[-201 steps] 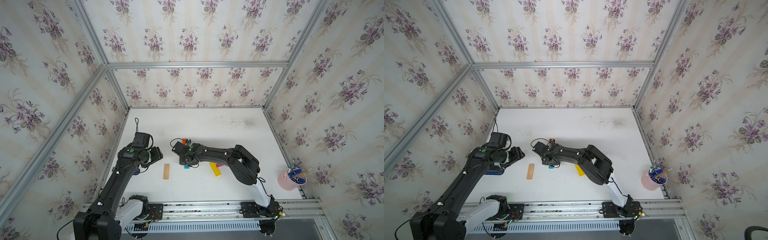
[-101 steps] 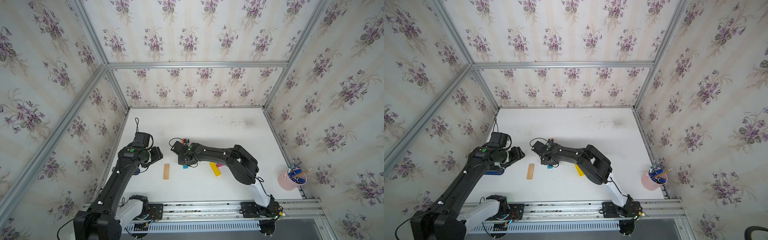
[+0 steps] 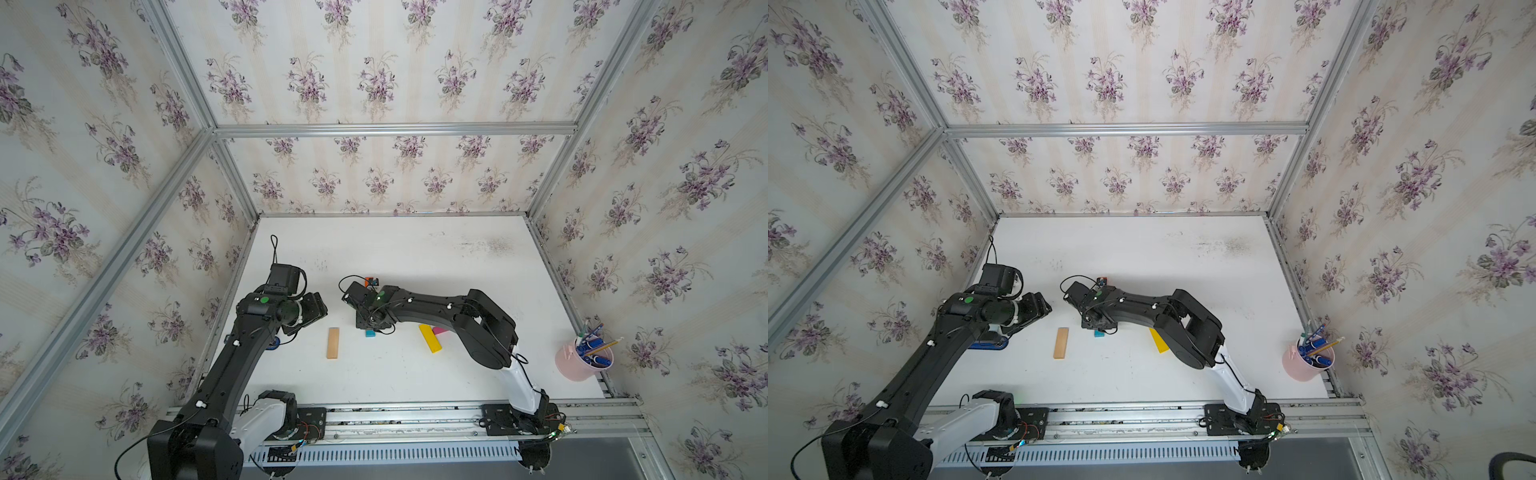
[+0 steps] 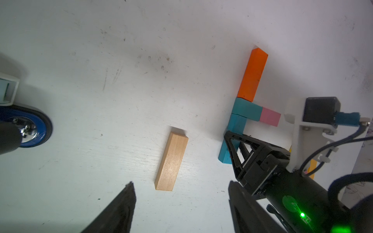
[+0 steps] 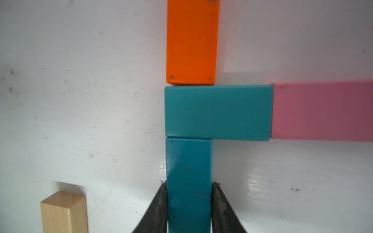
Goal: Assemble the letter h with building blocks
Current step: Assemble the building block at the center of the board, then pick up the building block from the center of the board.
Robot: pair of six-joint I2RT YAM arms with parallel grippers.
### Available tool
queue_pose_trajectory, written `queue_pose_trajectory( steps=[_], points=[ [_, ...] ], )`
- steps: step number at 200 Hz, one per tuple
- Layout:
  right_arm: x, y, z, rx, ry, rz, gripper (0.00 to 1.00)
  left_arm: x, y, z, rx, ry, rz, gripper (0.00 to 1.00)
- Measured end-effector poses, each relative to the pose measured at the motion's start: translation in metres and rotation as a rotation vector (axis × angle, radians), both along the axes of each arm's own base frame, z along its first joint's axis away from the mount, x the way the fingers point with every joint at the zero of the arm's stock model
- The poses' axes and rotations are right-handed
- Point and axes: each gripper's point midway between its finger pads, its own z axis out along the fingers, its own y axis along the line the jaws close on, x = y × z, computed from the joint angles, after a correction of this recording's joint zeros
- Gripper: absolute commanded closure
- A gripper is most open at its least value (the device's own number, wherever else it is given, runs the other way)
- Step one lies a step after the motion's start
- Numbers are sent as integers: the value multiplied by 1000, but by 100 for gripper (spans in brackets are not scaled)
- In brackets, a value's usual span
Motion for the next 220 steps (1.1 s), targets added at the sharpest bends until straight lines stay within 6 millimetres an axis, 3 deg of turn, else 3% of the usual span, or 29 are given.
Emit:
queue_pose_trajectory(
  steps=[15, 47, 92, 113, 137, 165, 182, 196, 220],
  points=[
    [0, 0, 0, 3, 3, -2, 61, 0, 0, 0, 0, -1, -1, 20],
    [0, 6, 3, 31, 5, 0, 39, 0, -1, 0, -4, -2, -4, 18],
    [-9, 1, 6, 17, 13, 9, 37, -1, -4, 0, -19, -3, -10, 18],
    [-17, -4, 13, 4, 27, 17, 36, -5, -7, -10, -30, 16, -11, 17],
    [-19, -4, 50, 43, -22, 24, 35, -20, -21, -33, -31, 76, -52, 16],
    [-16, -10, 124, 148, -153, 28, 33, -42, -40, -63, -2, 170, -115, 15],
    [-11, -32, 166, 195, -245, 8, 33, -48, -44, -79, 41, 218, -127, 15],
    [-7, -56, 189, 225, -299, -28, 33, -46, -43, -88, 75, 240, -118, 15],
    [-5, -97, 199, 229, -341, -84, 33, -43, -38, -102, 126, 280, -102, 16]
  ],
)
